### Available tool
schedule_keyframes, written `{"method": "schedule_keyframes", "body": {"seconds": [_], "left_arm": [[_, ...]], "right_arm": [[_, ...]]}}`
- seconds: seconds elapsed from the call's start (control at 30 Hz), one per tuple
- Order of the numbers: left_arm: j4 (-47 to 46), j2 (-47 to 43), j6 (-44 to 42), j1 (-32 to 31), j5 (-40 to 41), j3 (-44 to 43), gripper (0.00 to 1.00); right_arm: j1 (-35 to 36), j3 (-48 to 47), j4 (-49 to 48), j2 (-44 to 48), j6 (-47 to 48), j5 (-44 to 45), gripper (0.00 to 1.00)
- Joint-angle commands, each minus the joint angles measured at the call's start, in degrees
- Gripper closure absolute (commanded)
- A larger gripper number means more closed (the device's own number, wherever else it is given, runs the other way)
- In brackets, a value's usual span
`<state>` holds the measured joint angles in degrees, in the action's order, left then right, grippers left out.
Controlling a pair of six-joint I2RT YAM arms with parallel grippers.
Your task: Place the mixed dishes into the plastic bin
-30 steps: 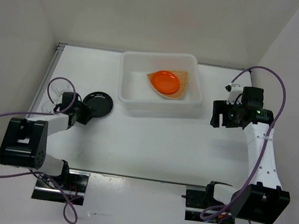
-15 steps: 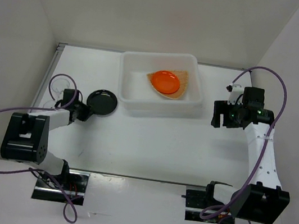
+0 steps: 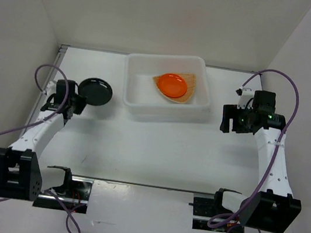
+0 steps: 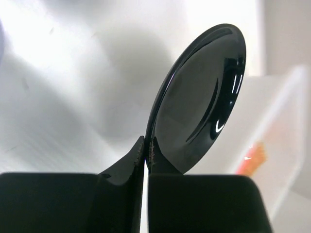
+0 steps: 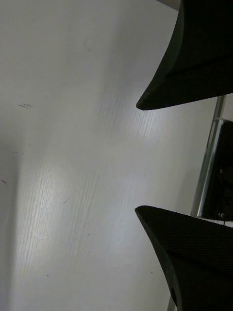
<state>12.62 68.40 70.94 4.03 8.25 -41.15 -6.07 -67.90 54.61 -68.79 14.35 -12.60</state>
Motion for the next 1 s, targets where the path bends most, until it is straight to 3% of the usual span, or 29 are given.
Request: {"method": "schedule_keyframes", "body": {"seconds": [0.0,0.13,0.33,0.37,0.6,0.97], "left_arm": [[3.63,-4.50,0.78,-0.17,6.68,-8.31,1.00],[4.25,-4.50,-0.45,-0.17,7.83,-14.04,1.00],[-3.80,-0.21,-5.96,-3.24,0.30,-25.46,1.00],[-5.14,2.41,-7.12,-4.11,-3.90,-26.95,1.00],[-4.36,18.24,-17.32,-14.83,-12.97,-45.24,1.00],[5.12,46.46,-21.64,-24.86,-15.02,-71.25,1.00]], "right_arm": [[-0.44,-0.39,-0.56,1.65,-0.46,-0.58,0.16],[-0.44,0.13,-1.08,1.65,-0.46,-0.58,0.16],[-0.97,1.28,-2.23,2.78,-0.46,-1.81,0.13],[-0.97,1.28,-2.23,2.79,0.15,-2.42,0.13],[-1.49,2.60,-4.16,4.46,-0.46,-2.96,0.12],[-2.11,3.65,-5.22,5.16,-0.46,-3.04,0.12]]}}
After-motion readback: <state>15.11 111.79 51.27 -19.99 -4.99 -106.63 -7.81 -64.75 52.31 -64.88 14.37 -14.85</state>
